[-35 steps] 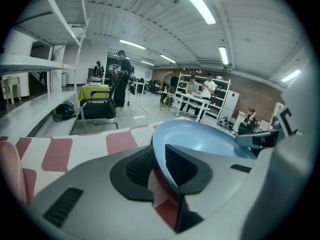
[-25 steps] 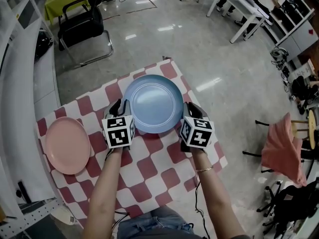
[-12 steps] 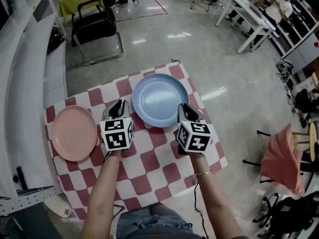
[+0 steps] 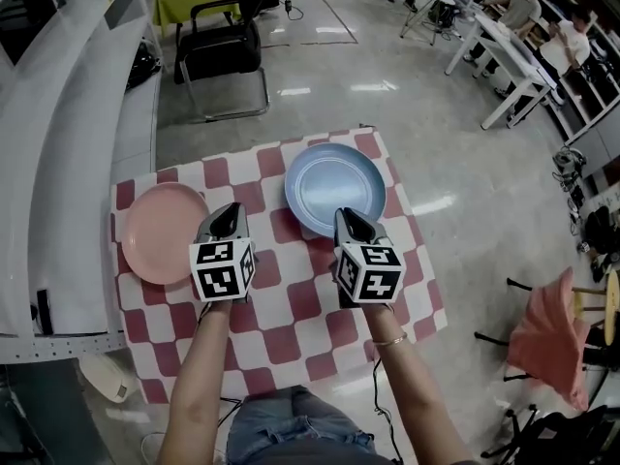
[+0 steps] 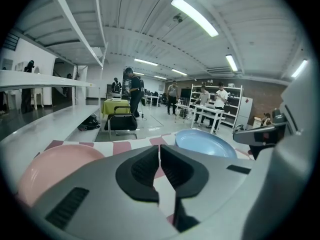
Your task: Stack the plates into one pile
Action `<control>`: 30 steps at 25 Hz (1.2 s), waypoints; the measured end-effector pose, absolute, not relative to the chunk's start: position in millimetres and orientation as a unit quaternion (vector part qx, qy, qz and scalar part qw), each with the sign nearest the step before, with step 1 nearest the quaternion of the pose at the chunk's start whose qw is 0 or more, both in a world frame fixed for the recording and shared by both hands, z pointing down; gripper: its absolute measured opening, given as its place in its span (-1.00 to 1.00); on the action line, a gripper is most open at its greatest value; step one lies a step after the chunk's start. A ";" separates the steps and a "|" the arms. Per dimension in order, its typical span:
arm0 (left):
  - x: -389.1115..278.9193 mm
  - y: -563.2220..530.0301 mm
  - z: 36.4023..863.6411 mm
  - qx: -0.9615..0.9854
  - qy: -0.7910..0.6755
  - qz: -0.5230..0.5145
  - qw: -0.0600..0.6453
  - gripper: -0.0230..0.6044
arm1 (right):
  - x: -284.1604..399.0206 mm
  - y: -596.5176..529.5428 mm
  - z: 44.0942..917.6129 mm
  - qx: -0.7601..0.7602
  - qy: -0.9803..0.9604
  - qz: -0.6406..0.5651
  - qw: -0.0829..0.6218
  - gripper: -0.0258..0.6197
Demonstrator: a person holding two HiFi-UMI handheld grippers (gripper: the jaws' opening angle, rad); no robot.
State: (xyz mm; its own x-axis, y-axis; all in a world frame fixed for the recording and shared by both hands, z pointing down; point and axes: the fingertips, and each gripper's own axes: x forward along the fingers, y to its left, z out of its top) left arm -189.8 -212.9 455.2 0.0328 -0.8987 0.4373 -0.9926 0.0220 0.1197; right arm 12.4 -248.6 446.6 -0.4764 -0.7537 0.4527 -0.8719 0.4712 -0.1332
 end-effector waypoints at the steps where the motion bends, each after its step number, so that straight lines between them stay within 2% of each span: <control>1: -192.3 -207.6 453.2 0.688 -0.688 0.112 0.202 -0.85 | 8.1 -244.9 445.0 0.478 -0.844 0.176 0.167 -0.78; 10: -221.0 -157.3 444.7 0.668 -0.712 0.068 0.205 -0.87 | -50.4 -205.6 438.0 0.404 -0.883 0.172 0.165 -0.81; 20: -283.7 -92.2 447.2 0.616 -0.757 0.056 0.208 -0.88 | -139.2 -161.2 446.6 0.311 -0.918 0.168 0.178 -0.84; 30: -335.8 -57.5 465.4 0.576 -0.783 0.045 0.231 -0.88 | -191.3 -146.7 460.5 0.272 -0.926 0.166 0.203 -0.84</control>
State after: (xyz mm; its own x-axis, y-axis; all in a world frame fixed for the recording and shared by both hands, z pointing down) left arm -335.8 -57.5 465.4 -0.2307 -0.8810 0.4131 -0.9226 0.3329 0.1948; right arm -191.3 -146.7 460.5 -0.7698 -0.4356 0.4666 -0.5705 0.7974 -0.1968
